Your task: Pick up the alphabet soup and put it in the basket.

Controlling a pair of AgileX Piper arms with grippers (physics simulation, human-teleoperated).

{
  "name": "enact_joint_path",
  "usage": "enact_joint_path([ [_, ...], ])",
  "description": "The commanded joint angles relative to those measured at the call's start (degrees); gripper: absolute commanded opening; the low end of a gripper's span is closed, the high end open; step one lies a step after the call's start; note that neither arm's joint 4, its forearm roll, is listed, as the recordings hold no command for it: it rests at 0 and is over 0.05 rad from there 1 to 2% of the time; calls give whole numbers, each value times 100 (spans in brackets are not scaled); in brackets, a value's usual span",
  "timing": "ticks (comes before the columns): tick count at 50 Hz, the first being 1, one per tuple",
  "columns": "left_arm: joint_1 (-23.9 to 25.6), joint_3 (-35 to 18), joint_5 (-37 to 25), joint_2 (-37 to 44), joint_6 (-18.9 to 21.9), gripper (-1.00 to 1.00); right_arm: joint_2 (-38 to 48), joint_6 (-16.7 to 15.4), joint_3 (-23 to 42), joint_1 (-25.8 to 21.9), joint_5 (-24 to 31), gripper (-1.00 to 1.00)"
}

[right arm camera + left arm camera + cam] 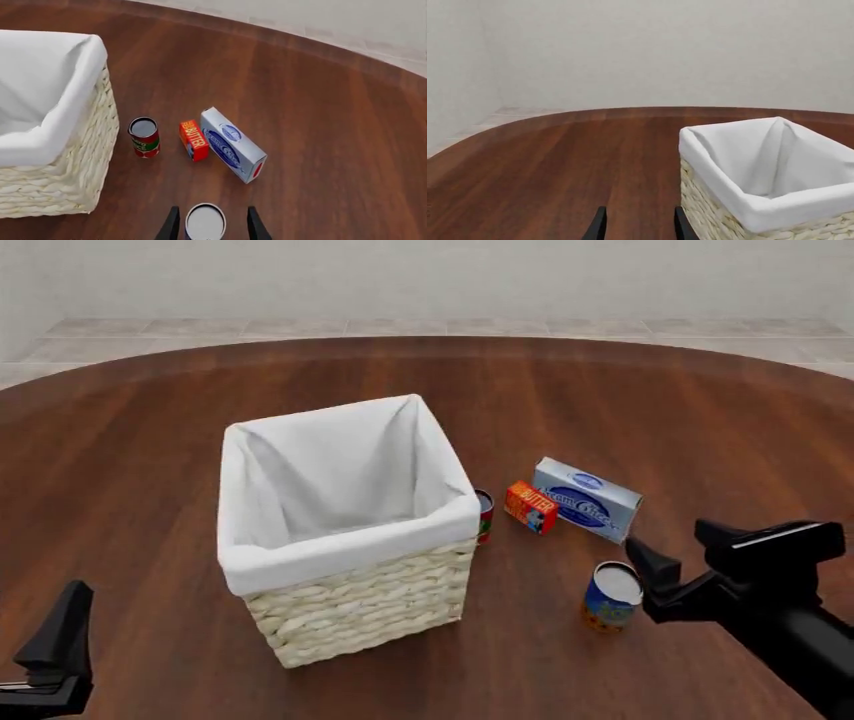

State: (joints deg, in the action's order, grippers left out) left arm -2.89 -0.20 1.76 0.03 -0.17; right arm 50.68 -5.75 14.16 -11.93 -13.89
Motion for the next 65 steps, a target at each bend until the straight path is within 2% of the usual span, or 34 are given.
enact_joint_path([
  [1, 0, 0, -1, 0, 6, 100, 100, -7, -72, 45, -79, 100],
  [7, -4, 0, 5, 0, 10, 100, 129, -13, -62, 48, -83, 100],
  [33, -13, 0, 14, 0, 20, 100, 1210, 13, -232, 8, -1106, 100],
  [65, -10, 0, 7, 0, 19, 100, 1471, 179, -300, -63, -1291, 100],
])
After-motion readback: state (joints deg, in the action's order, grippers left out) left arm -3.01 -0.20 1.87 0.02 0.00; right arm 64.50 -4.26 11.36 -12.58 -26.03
